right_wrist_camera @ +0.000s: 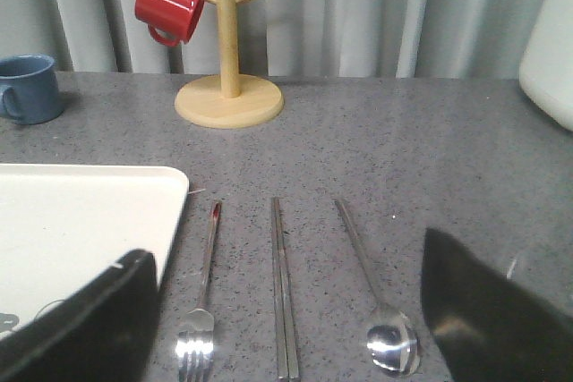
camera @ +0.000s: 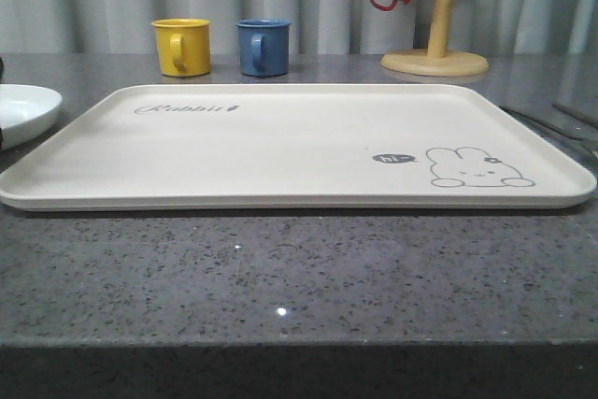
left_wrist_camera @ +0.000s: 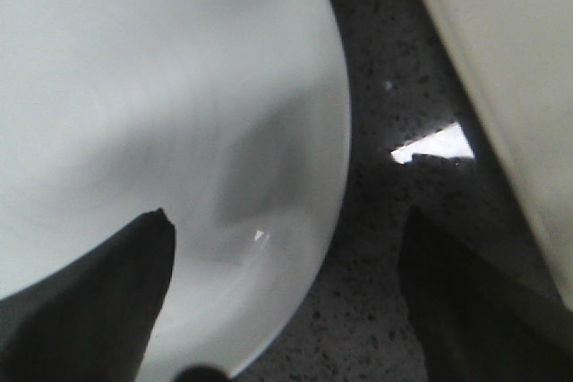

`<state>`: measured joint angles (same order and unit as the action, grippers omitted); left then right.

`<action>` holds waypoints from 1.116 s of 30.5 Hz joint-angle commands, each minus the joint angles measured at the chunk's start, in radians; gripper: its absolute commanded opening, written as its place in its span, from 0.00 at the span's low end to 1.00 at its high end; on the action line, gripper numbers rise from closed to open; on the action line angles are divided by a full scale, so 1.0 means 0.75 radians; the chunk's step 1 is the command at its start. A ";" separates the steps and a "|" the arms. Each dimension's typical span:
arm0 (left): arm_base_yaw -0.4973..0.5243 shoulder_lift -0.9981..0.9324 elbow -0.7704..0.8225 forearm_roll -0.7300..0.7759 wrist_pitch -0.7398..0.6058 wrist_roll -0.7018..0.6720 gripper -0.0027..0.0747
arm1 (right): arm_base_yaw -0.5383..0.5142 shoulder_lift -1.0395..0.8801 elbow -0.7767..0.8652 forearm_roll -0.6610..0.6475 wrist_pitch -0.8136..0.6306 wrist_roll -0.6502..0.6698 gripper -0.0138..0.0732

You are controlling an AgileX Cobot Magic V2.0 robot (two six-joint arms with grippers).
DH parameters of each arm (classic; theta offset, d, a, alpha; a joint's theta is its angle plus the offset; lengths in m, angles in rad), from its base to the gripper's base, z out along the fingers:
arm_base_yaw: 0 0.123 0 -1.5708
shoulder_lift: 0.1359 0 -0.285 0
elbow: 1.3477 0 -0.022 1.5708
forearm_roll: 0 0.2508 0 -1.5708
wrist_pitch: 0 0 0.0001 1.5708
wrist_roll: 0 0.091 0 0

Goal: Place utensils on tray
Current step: 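Grasp the white plate rim with the left gripper and lift it, then carry the plate over the tray and lower it onto the tray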

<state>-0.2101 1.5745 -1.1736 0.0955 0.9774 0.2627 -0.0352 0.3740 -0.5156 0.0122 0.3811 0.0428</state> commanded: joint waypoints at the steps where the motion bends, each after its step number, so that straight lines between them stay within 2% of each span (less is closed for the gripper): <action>1: -0.012 0.008 -0.050 0.008 -0.011 0.004 0.65 | -0.006 0.019 -0.048 -0.004 -0.099 -0.005 0.87; 6: -0.012 0.025 -0.052 0.008 -0.007 0.004 0.42 | -0.006 0.019 -0.048 -0.004 -0.101 -0.005 0.87; 11: -0.012 0.025 -0.052 0.009 -0.006 0.004 0.05 | -0.006 0.019 -0.048 -0.004 -0.101 -0.005 0.87; 12: -0.012 0.025 -0.052 0.011 -0.006 0.004 0.01 | -0.006 0.019 -0.048 -0.004 -0.101 -0.005 0.87; 17: -0.014 -0.007 -0.096 0.020 0.003 0.004 0.01 | -0.006 0.019 -0.048 -0.004 -0.101 -0.005 0.87; 22: -0.077 -0.107 -0.253 0.050 0.000 0.004 0.01 | -0.006 0.019 -0.048 -0.004 -0.101 -0.005 0.87; 28: -0.293 -0.135 -0.447 0.069 0.030 0.004 0.01 | -0.006 0.019 -0.048 -0.004 -0.101 -0.005 0.87; 34: -0.524 -0.118 -0.456 0.069 0.016 0.004 0.01 | -0.006 0.019 -0.048 -0.004 -0.101 -0.005 0.87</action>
<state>-0.5221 1.5130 -1.4805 0.1438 1.0229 0.2756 -0.0352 0.3740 -0.5156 0.0122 0.3811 0.0428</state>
